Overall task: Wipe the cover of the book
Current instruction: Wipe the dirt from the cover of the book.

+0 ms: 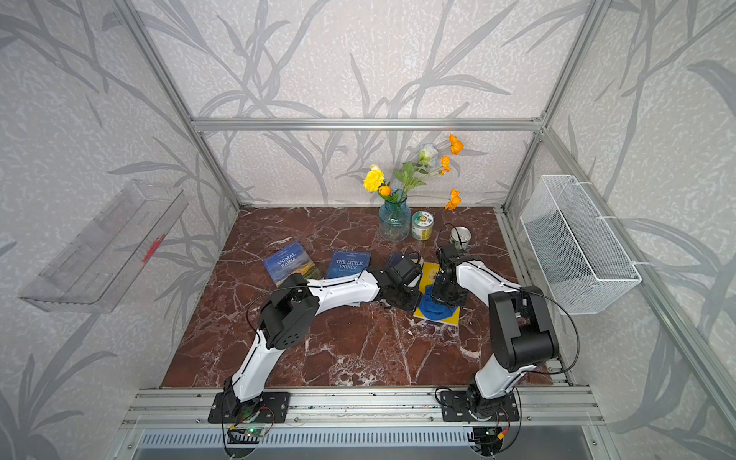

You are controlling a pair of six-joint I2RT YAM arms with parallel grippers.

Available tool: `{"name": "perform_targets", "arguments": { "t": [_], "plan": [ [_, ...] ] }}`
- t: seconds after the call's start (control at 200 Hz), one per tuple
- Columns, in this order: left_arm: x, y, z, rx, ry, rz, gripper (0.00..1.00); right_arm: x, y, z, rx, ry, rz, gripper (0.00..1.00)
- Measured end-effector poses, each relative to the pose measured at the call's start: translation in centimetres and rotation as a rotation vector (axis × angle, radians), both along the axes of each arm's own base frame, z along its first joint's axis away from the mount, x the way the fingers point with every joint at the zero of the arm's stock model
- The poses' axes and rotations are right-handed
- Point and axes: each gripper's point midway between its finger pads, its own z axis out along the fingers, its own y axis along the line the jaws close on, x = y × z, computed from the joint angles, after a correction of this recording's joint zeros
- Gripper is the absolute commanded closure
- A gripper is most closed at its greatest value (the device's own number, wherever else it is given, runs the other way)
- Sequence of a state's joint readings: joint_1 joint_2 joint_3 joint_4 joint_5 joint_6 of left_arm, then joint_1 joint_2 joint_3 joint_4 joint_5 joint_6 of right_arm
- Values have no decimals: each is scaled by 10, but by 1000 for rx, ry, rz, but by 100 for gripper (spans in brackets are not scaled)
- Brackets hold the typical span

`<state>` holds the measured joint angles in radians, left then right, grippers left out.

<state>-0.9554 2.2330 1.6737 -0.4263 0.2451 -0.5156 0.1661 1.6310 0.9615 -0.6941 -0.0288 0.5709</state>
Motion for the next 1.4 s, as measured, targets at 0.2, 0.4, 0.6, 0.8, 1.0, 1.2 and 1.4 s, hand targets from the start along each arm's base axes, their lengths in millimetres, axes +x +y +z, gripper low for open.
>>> {"name": "perform_targets", "arguments": {
  "t": [0.2, 0.4, 0.6, 0.8, 1.0, 1.2, 1.4],
  "plan": [
    [0, 0, 0, -2, 2, -1, 94, 5, -12, -1, 35, 8, -32, 89],
    [-1, -1, 0, -4, 5, -4, 94, 38, -14, -1, 4, 94, -16, 89],
    [-1, -1, 0, -5, 6, -4, 94, 64, -13, 0, -29, 73, 8, 89],
    [-2, -1, 0, -7, 10, -5, 94, 36, -2, -1, -96, -42, 70, 89],
    [-2, -1, 0, -7, 11, -3, 94, -12, 3, 1, -87, -84, 93, 88],
    [-2, -1, 0, -7, 11, -2, 94, 4, -5, 0, -63, 17, 54, 88],
    [-2, -1, 1, -8, 11, -3, 94, 72, -20, 1, -94, 61, 24, 88]
  ]
}}
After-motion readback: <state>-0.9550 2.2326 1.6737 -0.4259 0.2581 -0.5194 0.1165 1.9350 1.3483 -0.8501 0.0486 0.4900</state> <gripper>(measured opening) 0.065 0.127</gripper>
